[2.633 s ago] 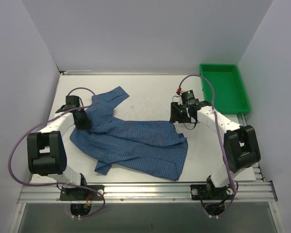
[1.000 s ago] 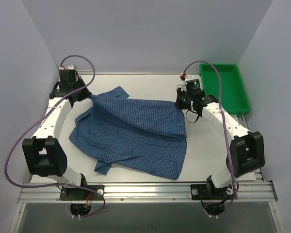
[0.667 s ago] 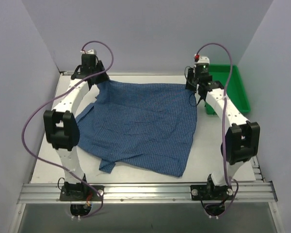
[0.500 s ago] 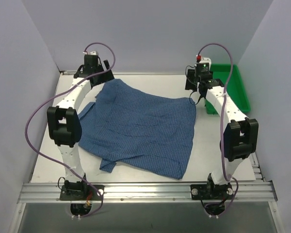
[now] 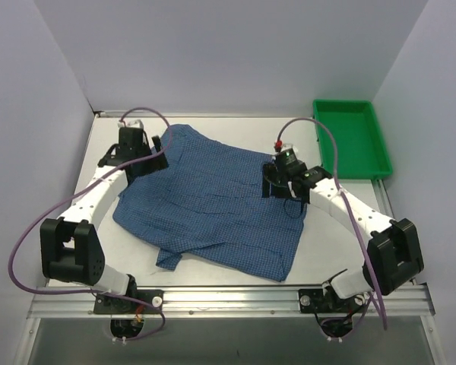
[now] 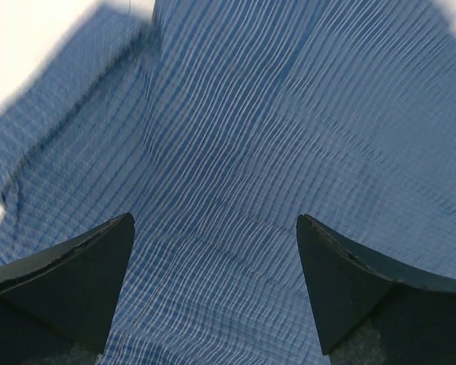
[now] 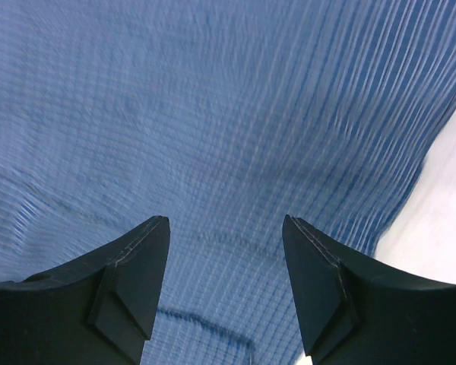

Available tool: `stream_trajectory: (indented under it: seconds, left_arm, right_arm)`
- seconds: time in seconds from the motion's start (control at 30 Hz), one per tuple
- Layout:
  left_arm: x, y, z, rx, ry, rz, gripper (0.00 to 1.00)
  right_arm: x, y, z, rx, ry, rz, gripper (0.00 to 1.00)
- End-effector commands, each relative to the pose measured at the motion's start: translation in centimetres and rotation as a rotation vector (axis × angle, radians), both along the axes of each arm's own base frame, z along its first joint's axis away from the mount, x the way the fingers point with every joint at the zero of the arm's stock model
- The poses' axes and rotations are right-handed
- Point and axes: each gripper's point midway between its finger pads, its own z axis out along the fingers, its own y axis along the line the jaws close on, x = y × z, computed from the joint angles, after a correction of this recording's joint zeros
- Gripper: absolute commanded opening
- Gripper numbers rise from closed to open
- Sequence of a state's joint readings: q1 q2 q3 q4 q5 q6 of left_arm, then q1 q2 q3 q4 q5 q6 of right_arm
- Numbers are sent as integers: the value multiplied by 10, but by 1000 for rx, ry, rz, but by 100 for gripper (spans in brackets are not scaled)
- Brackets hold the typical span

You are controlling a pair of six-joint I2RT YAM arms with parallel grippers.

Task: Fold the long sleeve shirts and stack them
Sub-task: Flatten the shirt out

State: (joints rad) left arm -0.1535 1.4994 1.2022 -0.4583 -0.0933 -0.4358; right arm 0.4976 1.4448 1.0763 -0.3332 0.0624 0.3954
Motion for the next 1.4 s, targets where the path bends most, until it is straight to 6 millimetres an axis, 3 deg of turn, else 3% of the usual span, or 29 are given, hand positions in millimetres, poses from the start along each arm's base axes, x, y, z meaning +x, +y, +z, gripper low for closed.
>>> stream_trajectory:
  seconds: [0.0,0.07,0.1,0.2,0.4,0.63,0.67,0.73,0.77,0.8,0.9,1.0,1.03,1.07,1.1,1.13,1.2,1.23,1.27,1.33,1.37]
  left_arm:
    - [-43,9,-58,11,170,14,96]
    - [-59,13,-77,6,217,29,95]
    - [-64,15,-84,-10,237,45,95]
    - [-76,16,-103,-53,291,79,95]
    - [-82,14,-131,-135,343,147,94]
    - [-69,4,-154,-243,385,183,94]
    - [-59,0,-148,-264,364,172,94]
    - [-47,-5,-147,-295,359,167,94]
    - [-32,-10,-136,-312,322,149,94]
    - [-27,-16,-131,-334,314,124,94]
    - [-11,-23,-100,-336,242,61,95]
    - [-12,-14,-66,-268,172,10,95]
    - [-14,-3,-49,-221,126,29,95]
    - [-22,5,-44,-175,127,24,96]
    - [-30,14,-31,-144,90,39,95]
    - [-34,30,-26,-99,73,75,96]
    - [-48,48,-10,-26,26,106,96]
    - [-58,56,-16,1,38,124,96]
    - [-65,67,-15,40,35,161,96]
    - [-76,72,-7,65,1,169,95]
    - [-84,76,-12,82,16,176,96]
  right_arm:
    - [-51,-1,-37,49,152,-60,61]
    - [-63,4,-49,87,183,-60,60]
    - [-75,1,-64,79,222,-64,60]
    - [-84,-3,-86,69,268,-90,59]
    - [-68,-17,-120,94,327,-191,57]
    - [-6,-41,-141,127,375,-320,57]
    - [19,-39,-129,143,331,-324,57]
    - [44,-43,-121,123,299,-341,57]
    - [49,-44,-123,104,309,-334,58]
    - [72,-40,-106,113,252,-325,58]
    - [90,-35,-74,91,170,-245,59]
    - [82,-15,-31,9,45,-72,60]
    - [66,5,-28,-41,23,14,60]
    - [59,11,-6,-72,-42,61,60]
    - [46,23,-2,-107,-64,146,60]
    - [24,47,8,-109,-102,251,60]
    - [-4,76,11,-123,-131,391,60]
    - [-17,85,9,-147,-141,460,60]
    - [-43,115,14,-136,-167,571,59]
    - [-65,142,17,-130,-206,660,59]
    - [-84,162,18,-117,-221,728,59]
